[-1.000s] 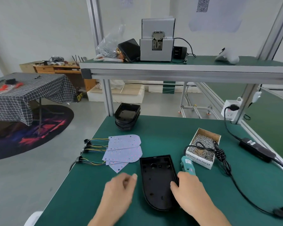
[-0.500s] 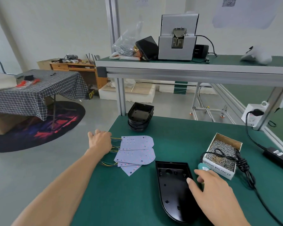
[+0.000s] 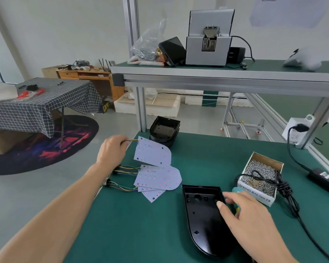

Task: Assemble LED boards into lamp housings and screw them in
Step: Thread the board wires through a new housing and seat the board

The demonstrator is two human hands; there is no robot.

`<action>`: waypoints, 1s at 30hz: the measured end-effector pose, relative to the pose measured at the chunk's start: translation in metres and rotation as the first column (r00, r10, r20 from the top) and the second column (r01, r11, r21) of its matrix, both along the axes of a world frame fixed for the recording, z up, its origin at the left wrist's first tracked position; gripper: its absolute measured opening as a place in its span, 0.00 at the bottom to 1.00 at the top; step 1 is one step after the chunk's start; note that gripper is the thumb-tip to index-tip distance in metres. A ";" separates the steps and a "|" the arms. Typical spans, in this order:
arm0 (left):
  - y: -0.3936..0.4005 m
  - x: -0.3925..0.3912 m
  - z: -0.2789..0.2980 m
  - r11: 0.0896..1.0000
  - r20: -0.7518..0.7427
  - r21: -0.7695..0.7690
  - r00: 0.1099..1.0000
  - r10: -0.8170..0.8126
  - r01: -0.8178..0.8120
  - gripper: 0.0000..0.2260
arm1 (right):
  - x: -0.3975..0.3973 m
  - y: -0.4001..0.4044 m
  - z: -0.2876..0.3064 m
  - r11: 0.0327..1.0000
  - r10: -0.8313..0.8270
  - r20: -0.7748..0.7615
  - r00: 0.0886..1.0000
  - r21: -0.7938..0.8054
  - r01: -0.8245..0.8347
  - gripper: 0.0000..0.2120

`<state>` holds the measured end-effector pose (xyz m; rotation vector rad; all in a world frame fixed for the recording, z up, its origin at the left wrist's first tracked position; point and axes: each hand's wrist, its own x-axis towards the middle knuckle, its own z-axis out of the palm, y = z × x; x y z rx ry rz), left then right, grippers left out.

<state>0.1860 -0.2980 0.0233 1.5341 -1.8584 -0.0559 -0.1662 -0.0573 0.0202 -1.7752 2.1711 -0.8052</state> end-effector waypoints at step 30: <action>0.143 -0.080 0.132 0.877 -0.035 -0.135 0.882 -0.470 0.462 0.30 | 0.035 -0.026 0.146 0.855 0.418 0.317 0.851 -0.453 -0.251 0.10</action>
